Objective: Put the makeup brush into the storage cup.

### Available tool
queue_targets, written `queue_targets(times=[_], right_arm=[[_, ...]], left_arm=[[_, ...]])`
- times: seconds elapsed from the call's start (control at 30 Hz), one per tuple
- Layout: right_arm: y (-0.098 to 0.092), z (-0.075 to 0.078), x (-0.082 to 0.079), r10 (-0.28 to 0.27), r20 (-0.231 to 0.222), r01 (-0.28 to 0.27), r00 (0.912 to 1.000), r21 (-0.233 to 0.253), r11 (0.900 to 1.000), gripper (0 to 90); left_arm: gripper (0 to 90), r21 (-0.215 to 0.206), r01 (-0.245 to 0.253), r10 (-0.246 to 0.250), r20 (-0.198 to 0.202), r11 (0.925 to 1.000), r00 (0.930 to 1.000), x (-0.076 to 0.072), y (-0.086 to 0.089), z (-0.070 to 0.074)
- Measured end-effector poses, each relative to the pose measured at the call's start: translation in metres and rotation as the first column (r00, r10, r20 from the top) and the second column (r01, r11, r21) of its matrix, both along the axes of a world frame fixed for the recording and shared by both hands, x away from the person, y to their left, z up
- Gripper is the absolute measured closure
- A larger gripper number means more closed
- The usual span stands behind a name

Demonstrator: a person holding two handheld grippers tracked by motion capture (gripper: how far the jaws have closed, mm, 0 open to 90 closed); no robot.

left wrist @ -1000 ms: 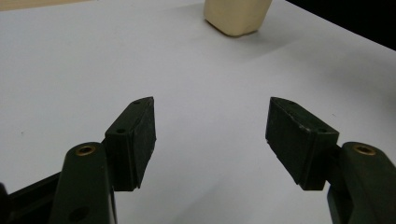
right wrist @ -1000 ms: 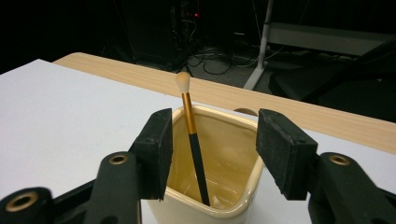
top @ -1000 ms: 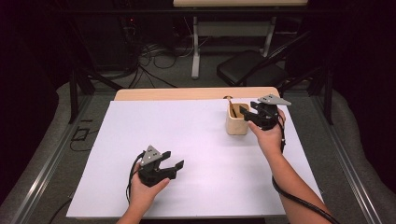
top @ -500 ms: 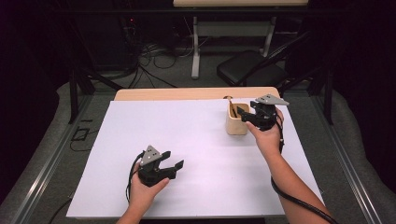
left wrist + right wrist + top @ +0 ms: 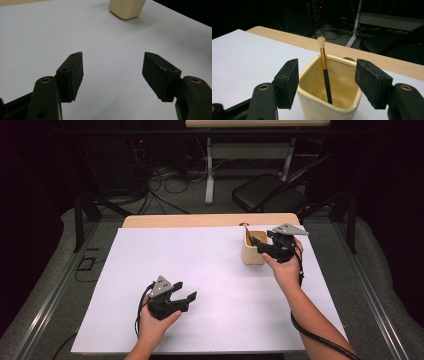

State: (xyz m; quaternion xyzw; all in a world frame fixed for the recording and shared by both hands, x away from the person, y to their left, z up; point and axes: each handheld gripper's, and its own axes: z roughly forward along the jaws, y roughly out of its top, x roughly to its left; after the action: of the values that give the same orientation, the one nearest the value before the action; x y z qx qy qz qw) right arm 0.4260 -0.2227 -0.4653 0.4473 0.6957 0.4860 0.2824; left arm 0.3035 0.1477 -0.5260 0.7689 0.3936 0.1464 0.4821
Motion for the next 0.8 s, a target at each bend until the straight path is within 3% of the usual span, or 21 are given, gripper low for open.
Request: queue_targets(times=[0.8], right_arm=[[0.003,0.005,-0.028,0.067,0.015,-0.067,0.9976,-0.004,0.998,35.3]], left_arm=[[33.8,-0.004,-0.002,0.002,0.003,1.0000,1.0000,0.000,0.001,0.001]])
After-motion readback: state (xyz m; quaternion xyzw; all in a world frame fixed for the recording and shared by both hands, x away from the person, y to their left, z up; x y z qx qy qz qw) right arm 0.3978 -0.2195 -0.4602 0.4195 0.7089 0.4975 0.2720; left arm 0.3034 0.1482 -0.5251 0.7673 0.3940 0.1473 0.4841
